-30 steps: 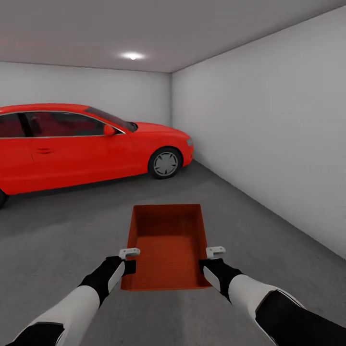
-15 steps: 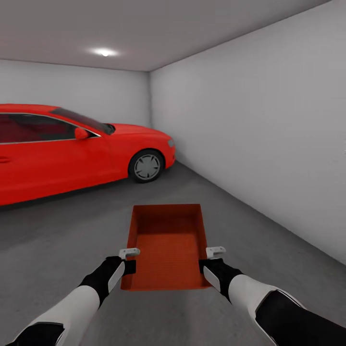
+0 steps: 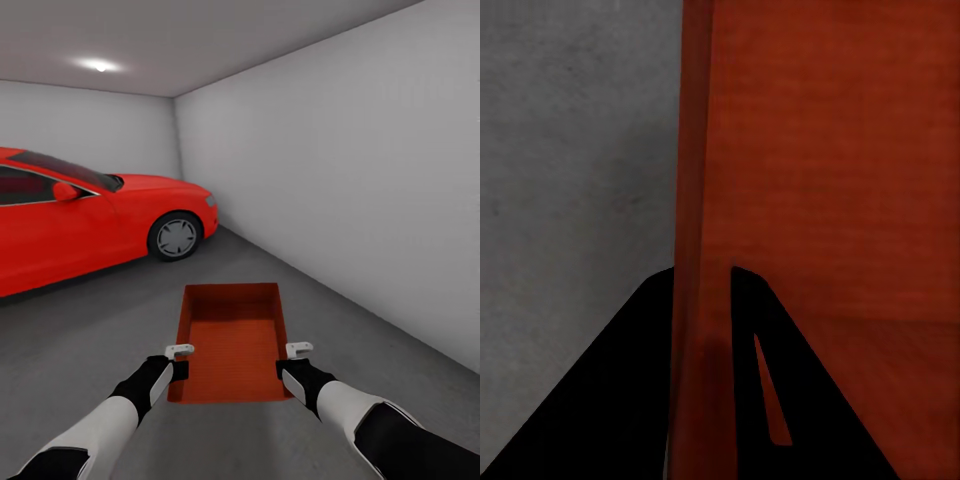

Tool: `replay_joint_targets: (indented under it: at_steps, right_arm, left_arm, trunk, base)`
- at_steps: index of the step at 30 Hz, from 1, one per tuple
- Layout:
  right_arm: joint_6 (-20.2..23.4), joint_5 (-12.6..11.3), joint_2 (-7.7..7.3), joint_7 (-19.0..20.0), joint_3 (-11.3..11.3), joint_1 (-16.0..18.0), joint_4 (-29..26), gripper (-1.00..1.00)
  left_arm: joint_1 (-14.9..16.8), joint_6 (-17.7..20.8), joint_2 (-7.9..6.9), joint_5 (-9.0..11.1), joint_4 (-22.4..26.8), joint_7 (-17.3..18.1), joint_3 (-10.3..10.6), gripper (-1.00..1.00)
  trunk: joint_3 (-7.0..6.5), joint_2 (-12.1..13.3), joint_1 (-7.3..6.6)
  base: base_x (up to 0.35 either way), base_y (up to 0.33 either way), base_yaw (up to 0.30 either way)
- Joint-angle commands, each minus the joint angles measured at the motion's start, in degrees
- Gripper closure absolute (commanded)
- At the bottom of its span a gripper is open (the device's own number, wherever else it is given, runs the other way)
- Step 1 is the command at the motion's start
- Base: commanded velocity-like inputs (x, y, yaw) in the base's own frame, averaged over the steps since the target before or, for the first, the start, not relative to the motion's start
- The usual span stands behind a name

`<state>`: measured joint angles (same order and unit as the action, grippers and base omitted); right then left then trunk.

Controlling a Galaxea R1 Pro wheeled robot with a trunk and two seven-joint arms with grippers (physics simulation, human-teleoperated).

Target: Move the two storage containers from the living room to the garage. In the garage, place one container on the floor and stack the other container on top of it (either order is fine).

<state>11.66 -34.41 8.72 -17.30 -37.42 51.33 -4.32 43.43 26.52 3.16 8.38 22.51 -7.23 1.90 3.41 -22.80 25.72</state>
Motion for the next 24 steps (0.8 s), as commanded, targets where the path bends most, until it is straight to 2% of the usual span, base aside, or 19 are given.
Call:
replay_joint_targets:
  at_steps: [1,24]
  right_arm:
    - [0.47,1.19,0.24,-2.92,0.24,0.08,-2.18,1.00]
    - [0.47,1.19,0.24,-2.92,0.24,0.08,-2.18,1.00]
  left_arm:
    - [-0.01,0.53,0.61,-1.35,-0.01,-0.77,-0.15,1.00]
    - [-0.01,0.55,0.62,-1.35,-0.01,-0.77,-0.15,1.00]
  trunk:
    - [0.13,-0.13,0.07]
    - [0.13,-0.13,0.07]
  base:
    - [0.323,0.000,-0.246]
    - [0.323,0.000,-0.246]
